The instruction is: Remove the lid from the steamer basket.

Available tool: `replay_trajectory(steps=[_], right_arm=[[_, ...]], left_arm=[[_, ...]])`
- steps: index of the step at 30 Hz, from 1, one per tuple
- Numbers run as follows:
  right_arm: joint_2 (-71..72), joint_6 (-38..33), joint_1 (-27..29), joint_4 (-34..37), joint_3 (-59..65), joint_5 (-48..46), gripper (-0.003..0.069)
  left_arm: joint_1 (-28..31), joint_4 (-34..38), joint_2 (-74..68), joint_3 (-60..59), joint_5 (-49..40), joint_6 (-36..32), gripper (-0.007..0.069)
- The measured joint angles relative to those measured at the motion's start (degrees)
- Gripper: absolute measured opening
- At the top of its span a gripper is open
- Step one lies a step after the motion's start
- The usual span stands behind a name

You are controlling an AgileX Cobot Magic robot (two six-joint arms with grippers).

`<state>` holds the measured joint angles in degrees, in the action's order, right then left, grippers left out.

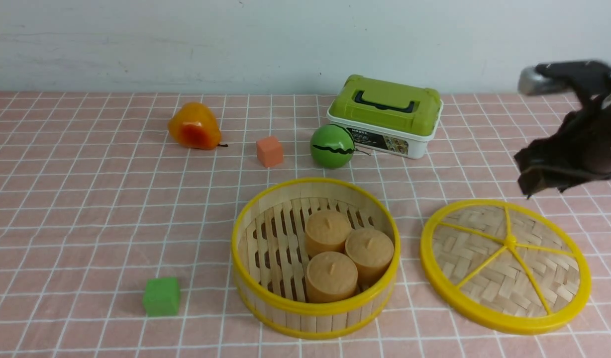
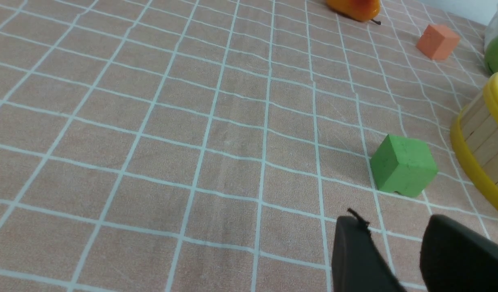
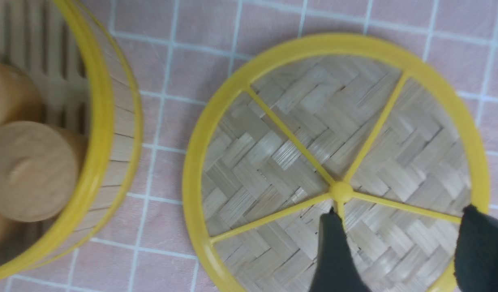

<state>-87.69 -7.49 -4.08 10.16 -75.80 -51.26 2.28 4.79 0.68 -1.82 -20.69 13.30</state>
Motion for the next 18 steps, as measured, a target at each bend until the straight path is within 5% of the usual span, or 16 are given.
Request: replay_trajectory(steps=[8,13,18], right_arm=[[24.2,0.0,0.0,0.1,12.7,5.3,0.0258],[44.4,0.0,0.0,0.1,26.1,11.9,0.0029],[52.5,0.0,0.0,0.1,31.2,14.5,-0.0022]], left_arm=[[0.0,0.0,0.0,0.0,0.0,0.0,0.0239],[0.0,0.0,0.0,0.0,0.0,0.0,0.0239],[0.0,0.0,0.0,0.0,0.0,0.0,0.0239]])
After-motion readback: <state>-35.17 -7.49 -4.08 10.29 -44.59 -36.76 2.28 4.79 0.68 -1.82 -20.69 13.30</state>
